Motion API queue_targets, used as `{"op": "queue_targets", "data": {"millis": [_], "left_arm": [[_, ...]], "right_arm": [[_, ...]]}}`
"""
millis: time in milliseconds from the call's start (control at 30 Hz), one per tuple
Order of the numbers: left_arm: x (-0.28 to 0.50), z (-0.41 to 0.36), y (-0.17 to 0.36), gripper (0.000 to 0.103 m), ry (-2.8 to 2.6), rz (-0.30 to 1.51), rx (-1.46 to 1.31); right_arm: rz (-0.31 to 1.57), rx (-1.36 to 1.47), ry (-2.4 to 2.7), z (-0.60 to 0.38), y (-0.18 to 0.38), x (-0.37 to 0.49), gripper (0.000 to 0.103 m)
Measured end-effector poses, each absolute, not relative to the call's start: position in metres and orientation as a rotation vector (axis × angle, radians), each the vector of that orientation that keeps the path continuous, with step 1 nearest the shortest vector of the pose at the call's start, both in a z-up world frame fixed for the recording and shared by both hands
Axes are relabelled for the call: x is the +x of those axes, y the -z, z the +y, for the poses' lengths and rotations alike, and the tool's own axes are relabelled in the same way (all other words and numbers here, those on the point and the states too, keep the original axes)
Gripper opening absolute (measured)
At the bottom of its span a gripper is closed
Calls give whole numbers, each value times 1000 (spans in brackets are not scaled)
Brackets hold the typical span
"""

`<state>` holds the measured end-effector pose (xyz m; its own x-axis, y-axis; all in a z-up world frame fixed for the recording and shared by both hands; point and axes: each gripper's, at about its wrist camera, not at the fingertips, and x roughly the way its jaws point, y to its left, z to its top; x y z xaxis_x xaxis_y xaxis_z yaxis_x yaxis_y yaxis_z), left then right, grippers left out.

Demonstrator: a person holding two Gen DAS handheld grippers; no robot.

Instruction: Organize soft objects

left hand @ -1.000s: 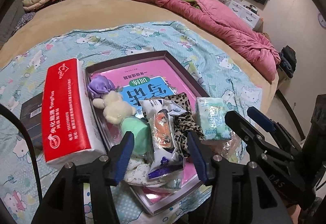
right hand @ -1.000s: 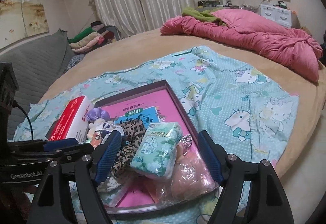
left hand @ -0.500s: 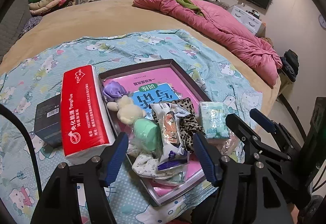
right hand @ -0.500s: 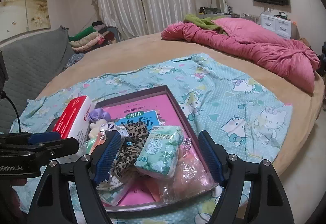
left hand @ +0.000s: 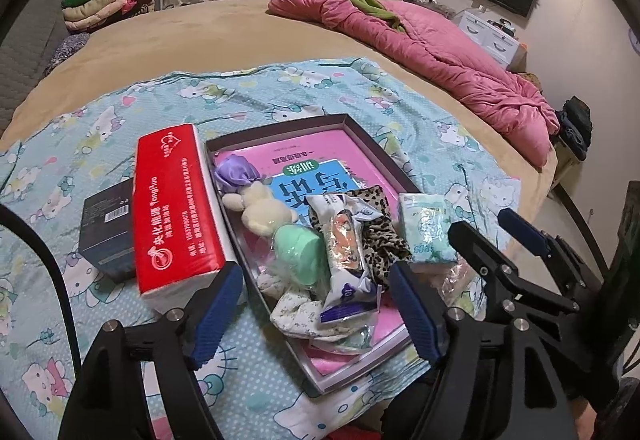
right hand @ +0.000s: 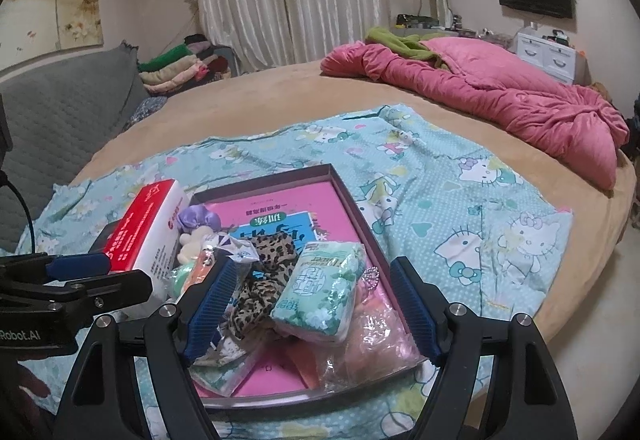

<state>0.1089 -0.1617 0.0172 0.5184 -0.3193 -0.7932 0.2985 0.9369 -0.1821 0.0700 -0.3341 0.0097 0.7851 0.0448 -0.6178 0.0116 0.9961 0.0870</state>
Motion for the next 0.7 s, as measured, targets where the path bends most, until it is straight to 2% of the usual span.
{"op": "queue_targets", "data": {"millis": [133,700], "left_arm": [[103,-155,-19,80,352,952,-27],[73,-119,-41,83,231,926,-35]], "right_arm": [[649,64,-28,-327,-18,66,80],[619,-16,-109,-295,-57,46,80]]}}
